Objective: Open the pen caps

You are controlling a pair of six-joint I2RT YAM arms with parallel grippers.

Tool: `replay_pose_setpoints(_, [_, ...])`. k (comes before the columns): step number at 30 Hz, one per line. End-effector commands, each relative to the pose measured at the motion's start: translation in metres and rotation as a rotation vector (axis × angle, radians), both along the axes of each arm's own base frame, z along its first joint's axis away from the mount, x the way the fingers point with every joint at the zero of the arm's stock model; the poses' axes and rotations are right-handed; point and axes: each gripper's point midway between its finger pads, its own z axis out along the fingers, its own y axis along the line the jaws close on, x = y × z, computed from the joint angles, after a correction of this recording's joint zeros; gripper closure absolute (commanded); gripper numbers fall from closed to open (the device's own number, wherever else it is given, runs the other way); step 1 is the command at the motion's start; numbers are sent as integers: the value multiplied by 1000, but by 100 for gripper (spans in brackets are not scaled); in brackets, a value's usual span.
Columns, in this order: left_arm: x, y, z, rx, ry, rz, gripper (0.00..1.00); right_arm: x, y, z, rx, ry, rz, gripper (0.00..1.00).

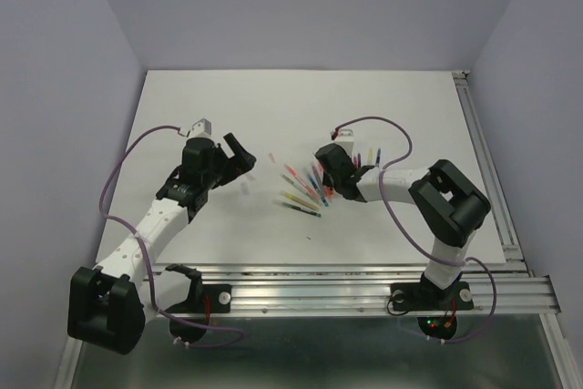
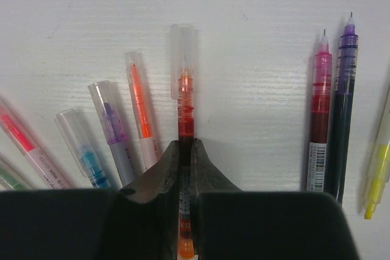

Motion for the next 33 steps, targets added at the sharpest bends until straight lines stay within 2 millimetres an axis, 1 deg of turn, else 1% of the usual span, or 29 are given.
replay_pose_setpoints(1, [-1, -6, 12, -26, -46, -36, 1, -49, -35, -48, -151, 190, 25, 94])
replay_pose_setpoints(3, [-1, -11, 13, -39, -47, -64, 1, -41, -33, -37, -157, 159, 27, 95])
replay_pose_setpoints(5, [-7, -21, 12, -66, -35, -120, 1, -31, -32, -21, -175, 117, 35, 96])
replay_pose_setpoints(6, [-4, -24, 17, -77, -55, -130, 1, -28, -31, -16, -176, 105, 42, 96])
replay_pose_setpoints(7, [-4, -26, 17, -86, -58, -139, 1, -25, -31, -8, -187, 89, 56, 96])
replay_pose_setpoints(8, [-5, -29, 18, -94, -59, -152, 1, -20, -29, 5, -178, 59, 53, 97])
replay_pose_setpoints(10, [-5, -34, 21, -109, -69, -172, 1, -19, -29, 17, -179, 38, 63, 97])
replay_pose_setpoints(11, [-6, -37, 21, -114, -69, -182, 1, -17, -27, 31, -155, 9, 66, 98])
replay_pose_setpoints(12, [-8, -43, 23, -123, -72, -206, 1, -20, -24, 36, -134, 6, 85, 98])
replay_pose_setpoints(13, [-8, -48, 25, -133, -83, -216, 1, -25, -25, 36, -128, 10, 105, 99])
replay_pose_setpoints(14, [-9, -52, 25, -140, -83, -227, 1, -27, -21, 42, -93, -5, 124, 99])
replay_pose_setpoints(15, [-10, -61, 29, -156, -96, -252, 1, -38, -15, 46, -44, 0, 185, 99])
replay_pose_setpoints(17, [-11, -71, 31, -174, -97, -274, 1, -47, -3, 56, 39, -22, 257, 99])
replay_pose_setpoints(18, [-12, -77, 34, -183, -100, -288, 1, -59, 12, 60, 114, -6, 342, 99])
replay_pose_setpoints(19, [-14, -86, 38, -191, -113, -311, 1, -62, 21, 79, 179, -59, 393, 99])
replay_pose_setpoints(20, [-14, -92, 39, -194, -114, -325, 1, -73, 24, 76, 212, -47, 433, 99])
replay_pose_setpoints(21, [-14, -97, 42, -202, -115, -327, 1, -89, 37, 81, 282, -29, 525, 99])
replay_pose_setpoints(22, [-16, -107, 45, -209, -121, -350, 1, -95, 41, 90, 324, -58, 562, 99])
replay_pose_setpoints(24, [-16, -116, 51, -225, -136, -356, 1, -111, 51, 102, 407, -65, 645, 99])
replay_pose_setpoints(25, [-17, -121, 50, -232, -135, -366, 2, -116, 54, 107, 436, -69, 668, 99])
replay_pose_setpoints(26, [-19, -127, 50, -237, -132, -381, 2, -120, 56, 118, 474, -106, 692, 99])
replay_pose_setpoints(28, [-19, -135, 54, -255, -136, -394, 4, -129, 63, 131, 539, -126, 740, 99])
replay_pose_setpoints(31, [-20, -147, 52, -264, -124, -415, 7, -133, 67, 147, 589, -165, 766, 99])
replay_pose_setpoints(33, [-22, -153, 53, -274, -124, -427, 9, -135, 68, 152, 607, -176, 778, 99])
